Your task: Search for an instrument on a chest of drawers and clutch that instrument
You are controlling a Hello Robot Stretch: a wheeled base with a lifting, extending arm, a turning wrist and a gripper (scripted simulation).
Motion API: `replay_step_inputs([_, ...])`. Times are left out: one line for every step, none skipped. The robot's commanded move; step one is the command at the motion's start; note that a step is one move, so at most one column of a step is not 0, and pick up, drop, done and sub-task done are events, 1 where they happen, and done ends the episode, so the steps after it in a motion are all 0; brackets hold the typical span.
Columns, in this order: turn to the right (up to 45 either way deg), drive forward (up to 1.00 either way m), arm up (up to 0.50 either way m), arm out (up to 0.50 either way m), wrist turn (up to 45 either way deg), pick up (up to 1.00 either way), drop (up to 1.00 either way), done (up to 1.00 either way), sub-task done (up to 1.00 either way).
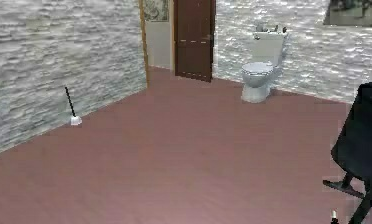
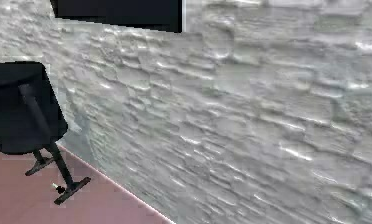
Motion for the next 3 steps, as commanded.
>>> replay_step_inputs([0.0, 1.00, 0.00, 0.00, 0.0, 0.00, 0.00, 0.00, 0.00])
replay_step_inputs([0.0, 1.00, 0.00, 0.00, 0.0, 0.00, 0.00, 0.00, 0.00])
replay_step_inputs([0.0, 1.00, 0.00, 0.00, 0.0, 0.00, 0.00, 0.00, 0.00])
